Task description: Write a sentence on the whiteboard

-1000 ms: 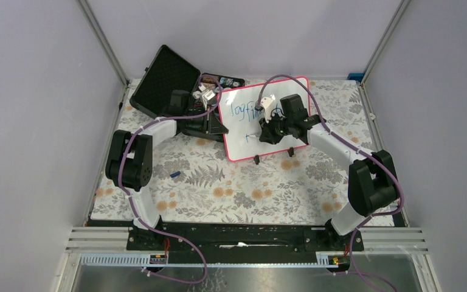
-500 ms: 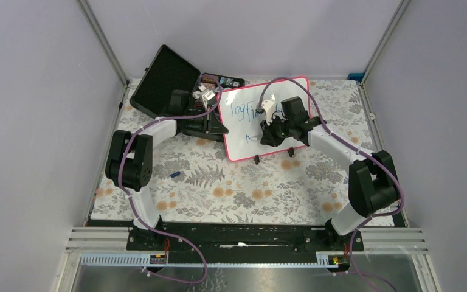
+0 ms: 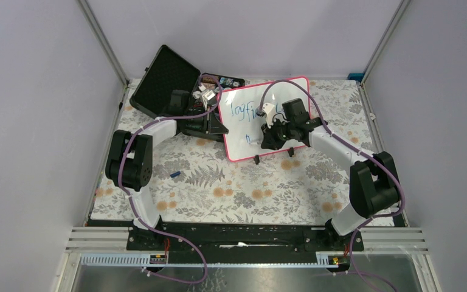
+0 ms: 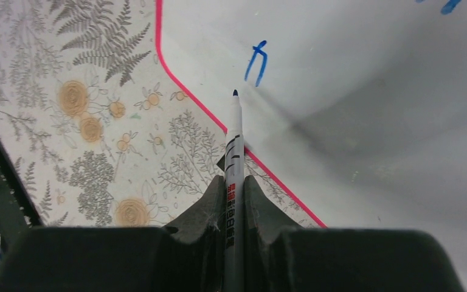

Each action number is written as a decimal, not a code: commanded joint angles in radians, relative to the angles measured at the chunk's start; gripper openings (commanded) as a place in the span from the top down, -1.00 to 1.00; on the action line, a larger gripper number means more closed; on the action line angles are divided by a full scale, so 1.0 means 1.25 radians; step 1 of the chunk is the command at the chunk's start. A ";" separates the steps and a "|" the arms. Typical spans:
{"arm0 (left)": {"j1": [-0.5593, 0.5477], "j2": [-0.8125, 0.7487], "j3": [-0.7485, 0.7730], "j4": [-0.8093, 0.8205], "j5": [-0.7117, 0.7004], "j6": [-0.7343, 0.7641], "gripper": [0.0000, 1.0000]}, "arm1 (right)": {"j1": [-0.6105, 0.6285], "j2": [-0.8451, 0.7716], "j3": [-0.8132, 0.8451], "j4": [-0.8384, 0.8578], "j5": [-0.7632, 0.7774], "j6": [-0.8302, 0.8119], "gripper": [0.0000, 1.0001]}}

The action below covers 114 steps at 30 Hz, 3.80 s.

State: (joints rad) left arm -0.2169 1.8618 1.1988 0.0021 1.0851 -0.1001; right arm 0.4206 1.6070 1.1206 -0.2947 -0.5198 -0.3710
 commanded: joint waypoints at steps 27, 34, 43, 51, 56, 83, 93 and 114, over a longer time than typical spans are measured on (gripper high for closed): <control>-0.003 0.002 0.033 0.020 -0.027 0.048 1.00 | -0.065 -0.048 0.031 -0.043 -0.065 -0.032 1.00; -0.003 0.002 0.033 0.018 -0.027 0.049 1.00 | -0.064 -0.026 0.034 -0.045 -0.062 -0.035 1.00; -0.003 0.002 0.035 0.017 -0.026 0.051 1.00 | -0.063 -0.008 0.053 -0.028 -0.036 -0.020 1.00; -0.003 0.002 0.033 0.016 -0.025 0.053 1.00 | -0.064 0.002 0.071 -0.023 -0.044 -0.010 1.00; -0.003 0.001 0.034 0.016 -0.025 0.053 1.00 | -0.057 0.011 0.082 -0.023 -0.043 -0.008 1.00; -0.002 -0.001 0.034 0.012 -0.026 0.056 1.00 | -0.026 0.047 0.104 -0.023 -0.023 -0.009 1.00; -0.002 -0.001 0.036 0.011 -0.026 0.057 1.00 | -0.025 0.027 0.072 -0.036 -0.013 -0.028 1.00; -0.002 -0.001 0.035 0.007 -0.027 0.059 1.00 | -0.055 -0.008 0.060 -0.064 0.013 -0.052 1.00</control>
State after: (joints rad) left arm -0.2169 1.8618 1.2053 -0.0132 1.0866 -0.0837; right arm 0.3683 1.6352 1.1839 -0.3668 -0.5243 -0.4152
